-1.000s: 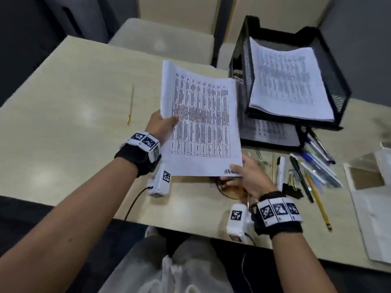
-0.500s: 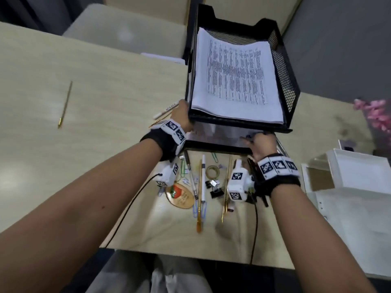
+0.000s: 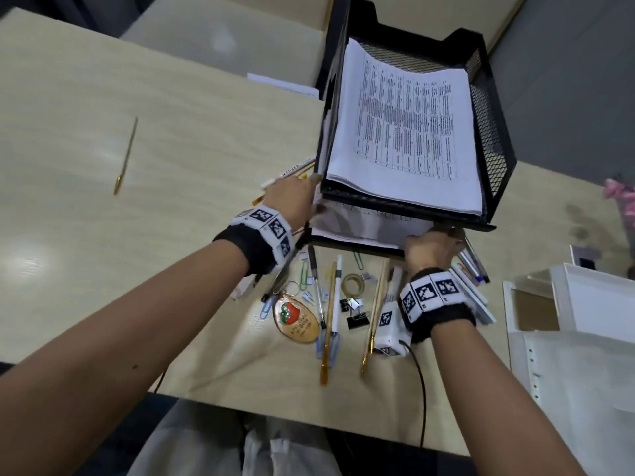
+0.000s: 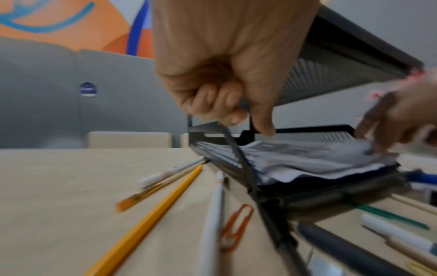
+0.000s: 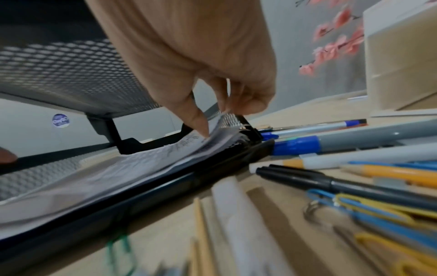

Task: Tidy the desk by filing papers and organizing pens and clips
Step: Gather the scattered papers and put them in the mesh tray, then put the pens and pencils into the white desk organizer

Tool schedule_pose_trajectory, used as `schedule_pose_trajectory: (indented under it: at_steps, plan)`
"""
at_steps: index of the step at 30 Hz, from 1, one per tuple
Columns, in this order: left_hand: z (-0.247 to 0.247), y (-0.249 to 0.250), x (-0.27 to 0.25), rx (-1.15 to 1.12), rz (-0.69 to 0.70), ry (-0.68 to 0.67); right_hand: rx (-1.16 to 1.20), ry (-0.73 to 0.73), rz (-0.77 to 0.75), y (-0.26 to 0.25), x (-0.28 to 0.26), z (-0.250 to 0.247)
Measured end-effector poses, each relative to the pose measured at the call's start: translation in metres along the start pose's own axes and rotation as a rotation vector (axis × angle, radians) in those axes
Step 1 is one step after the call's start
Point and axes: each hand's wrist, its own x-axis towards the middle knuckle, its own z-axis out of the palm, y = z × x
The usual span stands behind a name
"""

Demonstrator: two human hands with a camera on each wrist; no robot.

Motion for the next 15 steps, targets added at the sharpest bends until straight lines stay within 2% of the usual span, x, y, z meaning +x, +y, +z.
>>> schedule_pose_trajectory:
  at_steps: [2, 4, 7, 9, 12, 15]
  plan:
    - [-0.009, -0.028, -0.008, -0.042, -0.03, 0.103, 0.011, 0.048, -0.034, -0.015, -0.022, 0.005]
    - [-0.018, -0.063, -0.013, -0.102, -0.124, 0.169, 0.057, 0.044, -0.114, -0.038, -0.05, 0.017]
    - [-0.034, -0.124, -0.015, -0.166, -0.306, 0.231, 0.147, -0.044, -0.297, -0.085, -0.091, 0.041]
    - [-0.041, -0.167, -0.016, -0.188, -0.404, 0.26, 0.237, -0.105, -0.469, -0.115, -0.114, 0.058]
    - [-0.041, -0.221, -0.018, -0.156, -0.573, 0.233, 0.184, -0.279, -0.673, -0.15, -0.138, 0.082]
    - [-0.028, -0.253, -0.024, -0.144, -0.721, 0.165, -0.004, -0.485, -0.765, -0.174, -0.151, 0.101]
